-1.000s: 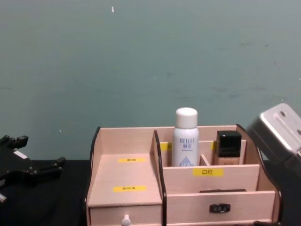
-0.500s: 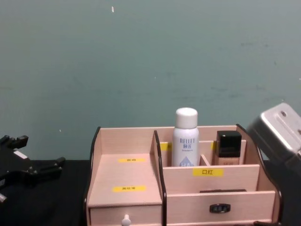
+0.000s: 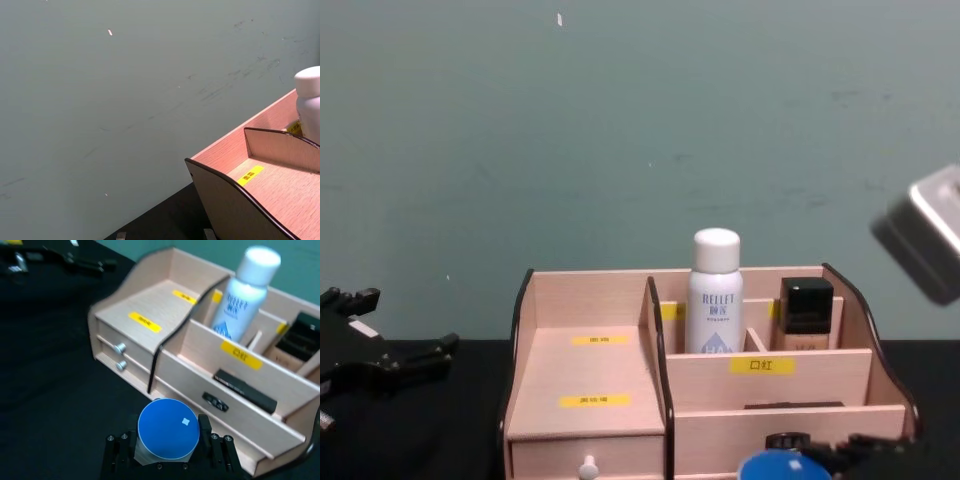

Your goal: Pick up the facial cleanser and watermelon frost from the table and place them into the tiered storage box.

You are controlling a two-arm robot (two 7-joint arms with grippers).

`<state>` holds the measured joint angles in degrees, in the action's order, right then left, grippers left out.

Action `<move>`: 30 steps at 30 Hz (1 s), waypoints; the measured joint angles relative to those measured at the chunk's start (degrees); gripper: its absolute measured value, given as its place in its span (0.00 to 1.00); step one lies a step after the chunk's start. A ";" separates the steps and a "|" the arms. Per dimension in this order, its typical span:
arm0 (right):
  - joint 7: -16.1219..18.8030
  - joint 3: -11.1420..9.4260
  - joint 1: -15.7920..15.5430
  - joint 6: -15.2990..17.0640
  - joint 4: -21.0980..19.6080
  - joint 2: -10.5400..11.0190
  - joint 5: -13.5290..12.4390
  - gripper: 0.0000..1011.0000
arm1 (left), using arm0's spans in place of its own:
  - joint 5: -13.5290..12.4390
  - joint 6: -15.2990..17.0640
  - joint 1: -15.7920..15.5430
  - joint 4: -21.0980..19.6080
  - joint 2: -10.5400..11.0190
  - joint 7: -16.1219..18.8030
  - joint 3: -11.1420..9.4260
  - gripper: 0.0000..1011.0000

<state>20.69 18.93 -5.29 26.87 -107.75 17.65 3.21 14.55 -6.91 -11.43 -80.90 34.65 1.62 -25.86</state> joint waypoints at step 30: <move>1.11 8.68 11.51 1.92 -0.19 -4.30 0.44 0.73 | 0.00 0.00 0.00 0.00 0.00 0.00 0.00 0.99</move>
<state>21.80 27.62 6.22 28.79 -107.94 13.35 3.65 14.55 -6.91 -11.43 -80.90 34.65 1.62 -25.86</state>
